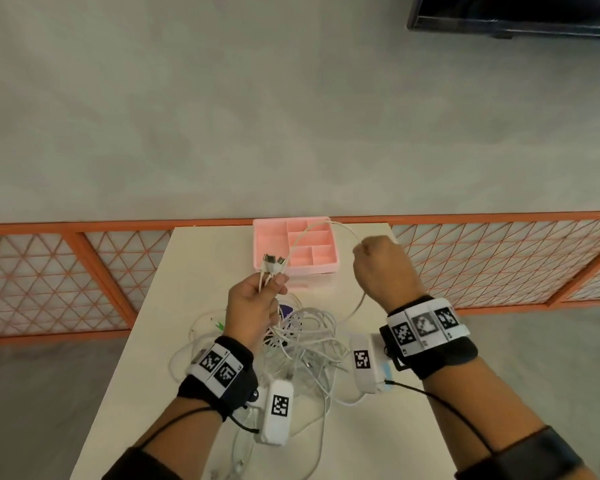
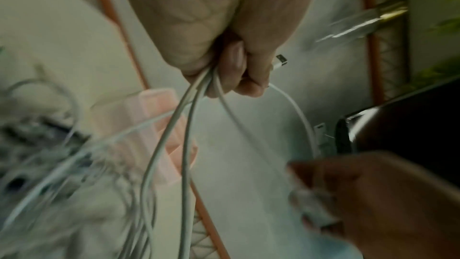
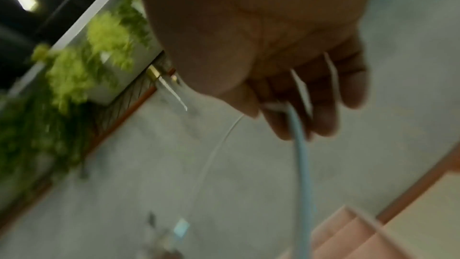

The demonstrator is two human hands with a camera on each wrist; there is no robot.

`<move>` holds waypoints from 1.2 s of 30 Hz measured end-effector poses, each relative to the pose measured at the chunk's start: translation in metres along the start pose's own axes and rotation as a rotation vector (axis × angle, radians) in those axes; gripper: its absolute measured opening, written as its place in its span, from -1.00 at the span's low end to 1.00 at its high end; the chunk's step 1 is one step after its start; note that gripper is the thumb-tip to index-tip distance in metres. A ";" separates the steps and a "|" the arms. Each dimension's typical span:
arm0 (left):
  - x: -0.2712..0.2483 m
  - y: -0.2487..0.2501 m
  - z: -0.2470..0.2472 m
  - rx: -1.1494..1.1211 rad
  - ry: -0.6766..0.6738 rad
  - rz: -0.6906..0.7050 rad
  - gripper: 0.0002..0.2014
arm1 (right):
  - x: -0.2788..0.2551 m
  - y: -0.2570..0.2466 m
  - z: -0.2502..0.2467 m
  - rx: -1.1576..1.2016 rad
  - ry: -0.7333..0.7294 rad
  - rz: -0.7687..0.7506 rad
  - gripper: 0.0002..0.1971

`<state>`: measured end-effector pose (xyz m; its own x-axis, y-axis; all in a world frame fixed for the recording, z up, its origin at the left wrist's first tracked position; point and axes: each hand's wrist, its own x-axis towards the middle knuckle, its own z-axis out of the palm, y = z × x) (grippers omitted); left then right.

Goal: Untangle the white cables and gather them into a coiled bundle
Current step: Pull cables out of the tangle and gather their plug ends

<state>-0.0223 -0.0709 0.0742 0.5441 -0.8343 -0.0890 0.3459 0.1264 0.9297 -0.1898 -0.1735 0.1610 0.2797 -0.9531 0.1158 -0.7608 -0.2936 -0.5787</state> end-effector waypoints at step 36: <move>-0.008 -0.013 -0.004 0.243 -0.125 -0.061 -0.78 | -0.005 0.036 0.019 -0.244 0.180 -0.136 0.00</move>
<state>-0.0280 -0.0632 0.0614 0.4246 -0.8978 -0.1164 0.1728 -0.0458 0.9839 -0.2079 -0.1779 0.1241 0.2970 -0.8954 0.3317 -0.8475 -0.4072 -0.3404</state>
